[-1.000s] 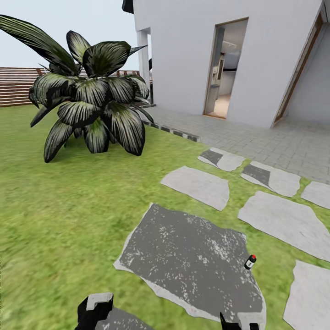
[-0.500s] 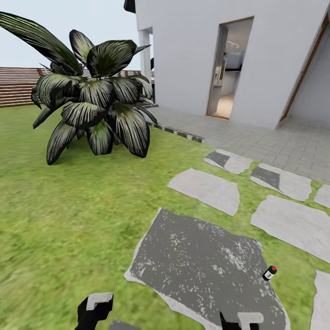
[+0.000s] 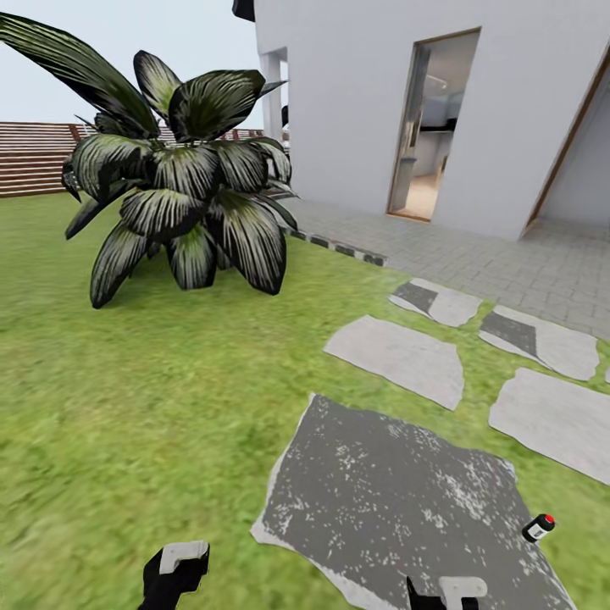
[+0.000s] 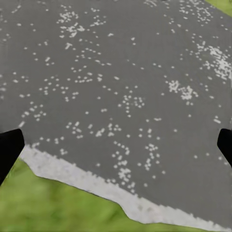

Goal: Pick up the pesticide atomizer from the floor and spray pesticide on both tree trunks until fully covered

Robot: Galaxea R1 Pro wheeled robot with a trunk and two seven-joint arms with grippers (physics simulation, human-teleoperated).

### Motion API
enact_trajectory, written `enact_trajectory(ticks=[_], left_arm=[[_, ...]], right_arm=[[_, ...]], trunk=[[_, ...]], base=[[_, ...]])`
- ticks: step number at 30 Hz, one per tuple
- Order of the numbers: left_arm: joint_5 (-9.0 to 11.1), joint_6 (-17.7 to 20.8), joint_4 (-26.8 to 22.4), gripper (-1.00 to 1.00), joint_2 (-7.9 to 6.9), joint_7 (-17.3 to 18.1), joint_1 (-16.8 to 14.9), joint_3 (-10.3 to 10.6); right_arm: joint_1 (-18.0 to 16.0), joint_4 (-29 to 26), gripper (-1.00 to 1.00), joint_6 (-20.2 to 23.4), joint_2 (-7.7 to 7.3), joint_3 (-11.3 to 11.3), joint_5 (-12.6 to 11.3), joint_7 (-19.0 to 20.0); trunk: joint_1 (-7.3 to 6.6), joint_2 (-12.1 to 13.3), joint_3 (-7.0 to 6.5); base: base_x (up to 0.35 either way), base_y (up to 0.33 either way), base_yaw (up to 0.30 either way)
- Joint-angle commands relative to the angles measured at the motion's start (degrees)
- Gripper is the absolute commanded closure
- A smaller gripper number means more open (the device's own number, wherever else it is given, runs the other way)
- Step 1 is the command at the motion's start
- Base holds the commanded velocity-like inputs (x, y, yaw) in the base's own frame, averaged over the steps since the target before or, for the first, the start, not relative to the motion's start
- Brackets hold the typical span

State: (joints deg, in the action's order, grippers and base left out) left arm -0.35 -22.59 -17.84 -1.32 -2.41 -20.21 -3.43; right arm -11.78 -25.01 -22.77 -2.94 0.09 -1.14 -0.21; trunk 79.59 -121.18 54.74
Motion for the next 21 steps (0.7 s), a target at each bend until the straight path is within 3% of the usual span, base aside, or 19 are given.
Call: enact_trajectory(ticks=[1,21], left_arm=[[0.0,0.0,0.0,-1.0,0.0,0.0,0.0,0.0],[0.08,-0.03,0.0,-1.0,0.0,-0.03,0.0,0.0]], right_arm=[[0.0,-0.02,-1.0,0.0,0.02,0.0,0.0,0.0],[0.0,0.03,-1.0,0.01,-0.02,0.0,0.02,0.03]], trunk=[[0.0,0.0,0.0],[0.0,0.0,0.0]], base=[[0.183,0.26,-0.019],[0.168,0.272,-0.244]])
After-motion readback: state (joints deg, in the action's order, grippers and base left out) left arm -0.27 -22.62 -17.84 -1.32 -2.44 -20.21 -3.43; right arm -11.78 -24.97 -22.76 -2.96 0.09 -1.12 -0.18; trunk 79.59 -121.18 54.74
